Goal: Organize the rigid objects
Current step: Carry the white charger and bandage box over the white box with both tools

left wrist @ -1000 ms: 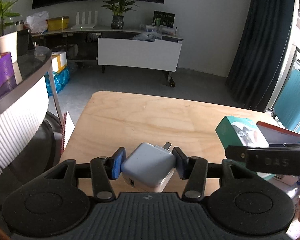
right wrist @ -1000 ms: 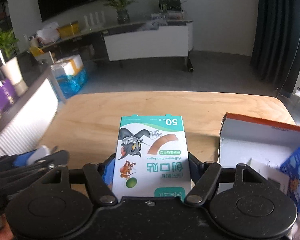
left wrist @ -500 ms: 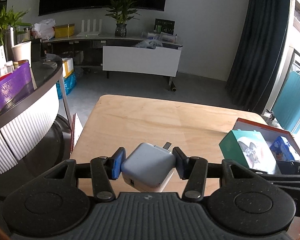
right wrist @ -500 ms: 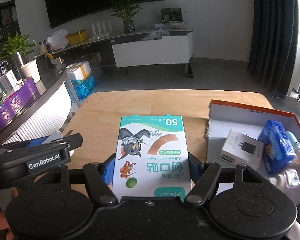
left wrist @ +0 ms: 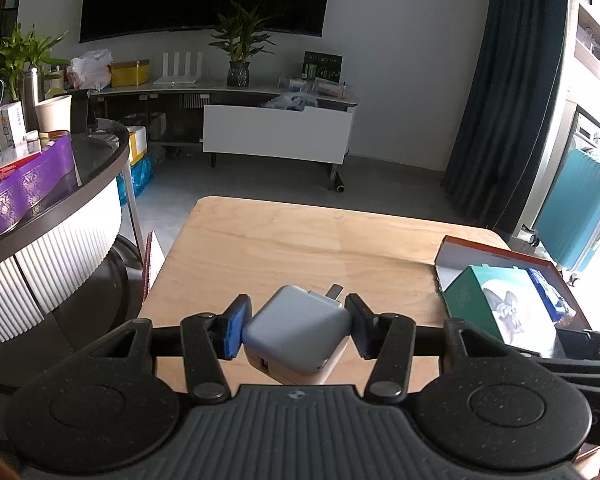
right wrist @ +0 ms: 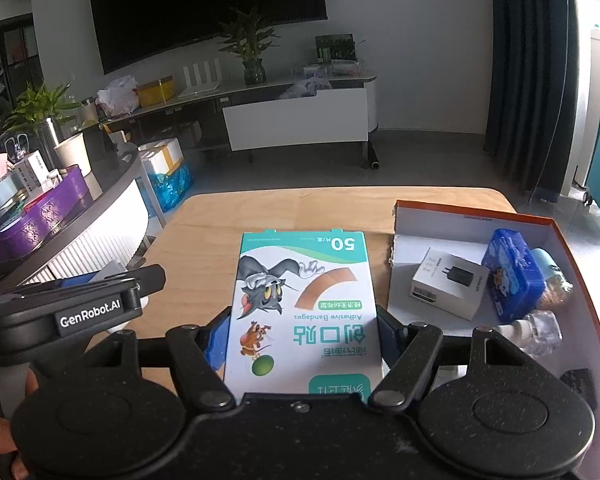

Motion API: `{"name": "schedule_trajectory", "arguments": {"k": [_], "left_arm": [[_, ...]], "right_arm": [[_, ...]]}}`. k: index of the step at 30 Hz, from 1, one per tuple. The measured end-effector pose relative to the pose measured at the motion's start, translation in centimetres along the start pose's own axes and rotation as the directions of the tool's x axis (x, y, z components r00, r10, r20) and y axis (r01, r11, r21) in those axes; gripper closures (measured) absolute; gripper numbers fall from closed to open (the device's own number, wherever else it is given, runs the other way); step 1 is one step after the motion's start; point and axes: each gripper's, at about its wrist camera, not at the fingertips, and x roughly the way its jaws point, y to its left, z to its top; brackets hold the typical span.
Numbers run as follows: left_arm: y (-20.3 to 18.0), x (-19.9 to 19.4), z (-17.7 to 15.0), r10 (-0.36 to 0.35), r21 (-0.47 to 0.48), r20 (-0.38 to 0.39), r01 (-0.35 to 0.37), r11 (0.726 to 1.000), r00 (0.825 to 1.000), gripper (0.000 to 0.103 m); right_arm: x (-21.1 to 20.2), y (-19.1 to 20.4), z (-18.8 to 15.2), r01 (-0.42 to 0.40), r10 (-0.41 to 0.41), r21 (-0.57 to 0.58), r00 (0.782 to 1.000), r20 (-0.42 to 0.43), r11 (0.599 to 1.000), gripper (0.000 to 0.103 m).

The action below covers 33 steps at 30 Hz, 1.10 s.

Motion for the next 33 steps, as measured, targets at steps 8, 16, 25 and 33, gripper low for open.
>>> {"name": "schedule_trajectory", "arguments": {"k": [8,16,25,33], "left_arm": [[-0.6,-1.2,-0.8,-0.006,0.007,0.009,0.006,1.0,1.0,0.051],[-1.2,-2.1,-1.0,-0.012,0.019,0.018,0.012,1.0,1.0,0.051],[-2.1,-2.7,-1.3,-0.029,0.029,0.025,0.028,0.999,0.999,0.051],[-2.5,-3.0,-1.3,-0.04,0.036,0.026,0.04,0.999,0.999,0.051]], "right_arm": [[-1.6,-0.1,-0.7,0.001,-0.001,0.001,1.0,0.022,1.0,0.019],[-2.8,-0.5,-1.2,0.006,-0.007,0.011,0.999,0.041,1.0,0.019],[-3.9,-1.1,-1.3,0.019,-0.02,0.018,0.998,0.063,1.0,0.019],[-4.4,-1.3,-1.5,0.026,-0.027,0.022,0.997,0.068,0.999,0.019]]}}
